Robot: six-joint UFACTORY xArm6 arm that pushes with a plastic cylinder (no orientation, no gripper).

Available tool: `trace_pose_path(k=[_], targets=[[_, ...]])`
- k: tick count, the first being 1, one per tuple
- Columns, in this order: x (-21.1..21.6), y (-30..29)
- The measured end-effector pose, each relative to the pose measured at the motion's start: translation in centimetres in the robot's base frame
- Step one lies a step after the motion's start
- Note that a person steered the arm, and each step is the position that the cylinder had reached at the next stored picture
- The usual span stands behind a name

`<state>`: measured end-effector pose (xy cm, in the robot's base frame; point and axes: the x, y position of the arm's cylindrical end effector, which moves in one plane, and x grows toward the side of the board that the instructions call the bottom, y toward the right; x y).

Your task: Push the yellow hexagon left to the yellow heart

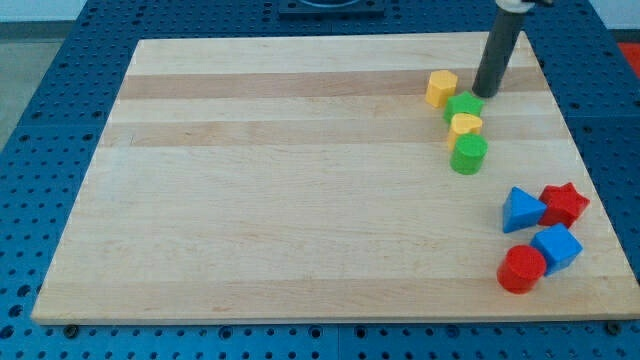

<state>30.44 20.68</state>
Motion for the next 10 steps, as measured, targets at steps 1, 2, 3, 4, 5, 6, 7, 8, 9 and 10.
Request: trace_pose_path(k=[1,2,3,4,5,6,7,8,9,10], targets=[[-2.7,-1.5],[-2.8,-2.7],[-2.4,-2.9],[-0.8,-2.9],[0.5,-3.1],[1.3,-3.2],[-3.1,-3.5],[-1.5,-6.1],[0.5,-6.9],[1.9,-6.9]])
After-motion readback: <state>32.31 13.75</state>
